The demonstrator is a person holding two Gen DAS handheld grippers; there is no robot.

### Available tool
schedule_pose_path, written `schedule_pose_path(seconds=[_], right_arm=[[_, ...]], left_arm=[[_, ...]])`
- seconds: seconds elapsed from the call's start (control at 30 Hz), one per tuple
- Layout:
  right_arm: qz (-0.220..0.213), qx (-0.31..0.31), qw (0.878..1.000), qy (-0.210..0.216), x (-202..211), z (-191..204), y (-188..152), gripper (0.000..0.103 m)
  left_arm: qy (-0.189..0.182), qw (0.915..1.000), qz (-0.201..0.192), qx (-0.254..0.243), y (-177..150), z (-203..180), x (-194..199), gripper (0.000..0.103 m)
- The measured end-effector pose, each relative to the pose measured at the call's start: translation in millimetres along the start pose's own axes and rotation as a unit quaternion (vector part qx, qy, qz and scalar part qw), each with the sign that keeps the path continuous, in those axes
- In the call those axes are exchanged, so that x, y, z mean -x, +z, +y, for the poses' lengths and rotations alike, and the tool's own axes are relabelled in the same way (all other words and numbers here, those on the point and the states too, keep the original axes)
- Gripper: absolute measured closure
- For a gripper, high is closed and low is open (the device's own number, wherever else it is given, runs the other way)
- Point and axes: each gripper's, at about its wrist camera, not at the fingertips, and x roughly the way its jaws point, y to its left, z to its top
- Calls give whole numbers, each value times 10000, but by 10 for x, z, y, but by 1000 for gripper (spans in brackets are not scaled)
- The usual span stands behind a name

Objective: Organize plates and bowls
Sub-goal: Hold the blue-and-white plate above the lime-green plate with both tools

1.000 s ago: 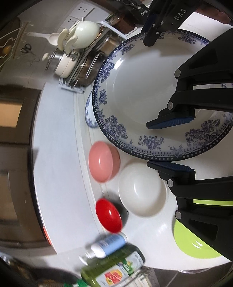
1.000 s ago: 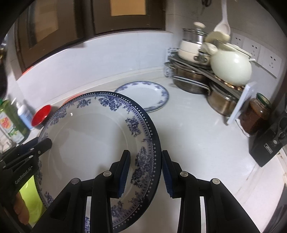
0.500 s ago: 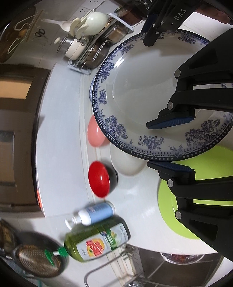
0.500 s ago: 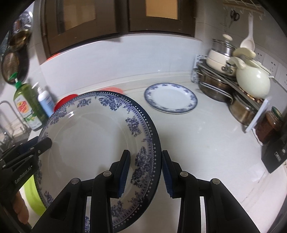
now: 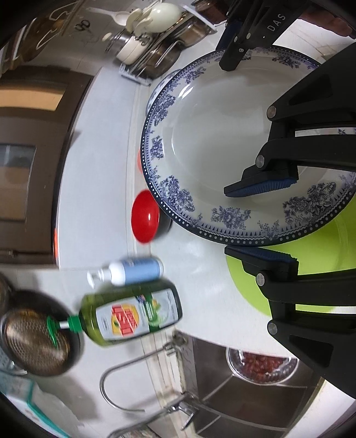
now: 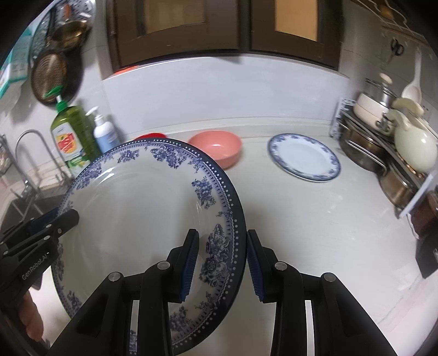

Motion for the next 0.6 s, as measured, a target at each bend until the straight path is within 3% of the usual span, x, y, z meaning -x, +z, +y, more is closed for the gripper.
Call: schedule_pose_path(seconds=[0.6], right_arm=[[170, 424, 9976, 527, -159, 758, -78, 67]], left_arm=[[542, 9972, 205, 471, -232, 740, 62, 68]])
